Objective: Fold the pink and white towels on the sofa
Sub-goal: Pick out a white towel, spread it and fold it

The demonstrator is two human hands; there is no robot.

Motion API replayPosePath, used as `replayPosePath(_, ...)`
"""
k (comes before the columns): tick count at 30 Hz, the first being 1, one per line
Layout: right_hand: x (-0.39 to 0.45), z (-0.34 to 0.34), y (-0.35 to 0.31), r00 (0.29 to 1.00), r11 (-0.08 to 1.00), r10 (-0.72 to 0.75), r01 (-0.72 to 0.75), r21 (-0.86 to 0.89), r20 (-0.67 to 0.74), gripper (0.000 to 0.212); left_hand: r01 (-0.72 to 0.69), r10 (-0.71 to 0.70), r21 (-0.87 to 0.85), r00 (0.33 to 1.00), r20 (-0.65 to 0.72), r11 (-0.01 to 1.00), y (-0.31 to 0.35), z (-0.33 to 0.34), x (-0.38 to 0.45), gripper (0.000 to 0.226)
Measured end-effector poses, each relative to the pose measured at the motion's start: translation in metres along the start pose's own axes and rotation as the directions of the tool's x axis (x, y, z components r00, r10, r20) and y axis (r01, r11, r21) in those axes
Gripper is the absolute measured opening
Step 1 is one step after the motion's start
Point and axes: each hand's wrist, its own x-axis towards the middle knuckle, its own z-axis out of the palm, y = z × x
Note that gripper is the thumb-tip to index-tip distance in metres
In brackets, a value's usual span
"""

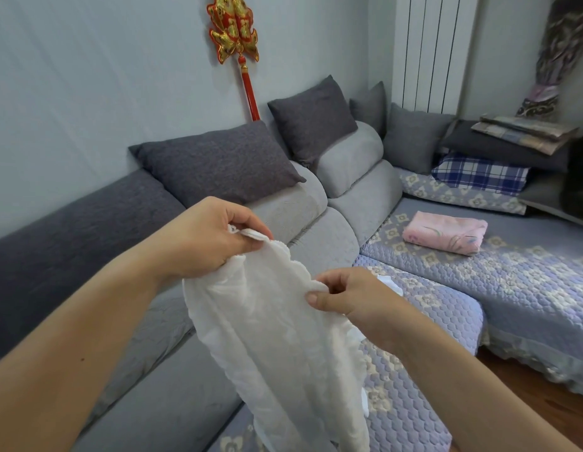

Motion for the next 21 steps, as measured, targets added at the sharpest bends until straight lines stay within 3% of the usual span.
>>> replayPosePath(4, 0.001, 0.003, 0.0, 0.998, 0.997, -0.028, 0.024, -0.075, -0.052, 0.008, 0.007, -0.007, -0.002, 1.0, -0.009, 1.0, 0.0, -0.001, 0.0, 0.017)
replayPosePath(15, 0.006, 0.001, 0.009, 0.992, 1.0, -0.018, 0.019, 0.006, -0.127, 0.015, 0.034, -0.035, 0.072, 0.999, 0.007, 0.997, 0.0, 0.005, -0.002, 0.02)
replayPosePath(19, 0.011, 0.006, 0.008, 0.99, 0.999, -0.051, 0.051, 0.003, -0.132, 0.019, 0.131, -0.146, 0.099, 0.976, 0.161, 0.986, 0.008, 0.031, -0.002, 0.007)
replayPosePath(21, 0.013, 0.006, 0.003, 0.99, 0.995, -0.091, 0.086, -0.052, -0.106, 0.02, 0.143, -0.2, 0.19, 0.924, 0.327, 0.971, 0.012, 0.046, -0.004, 0.044)
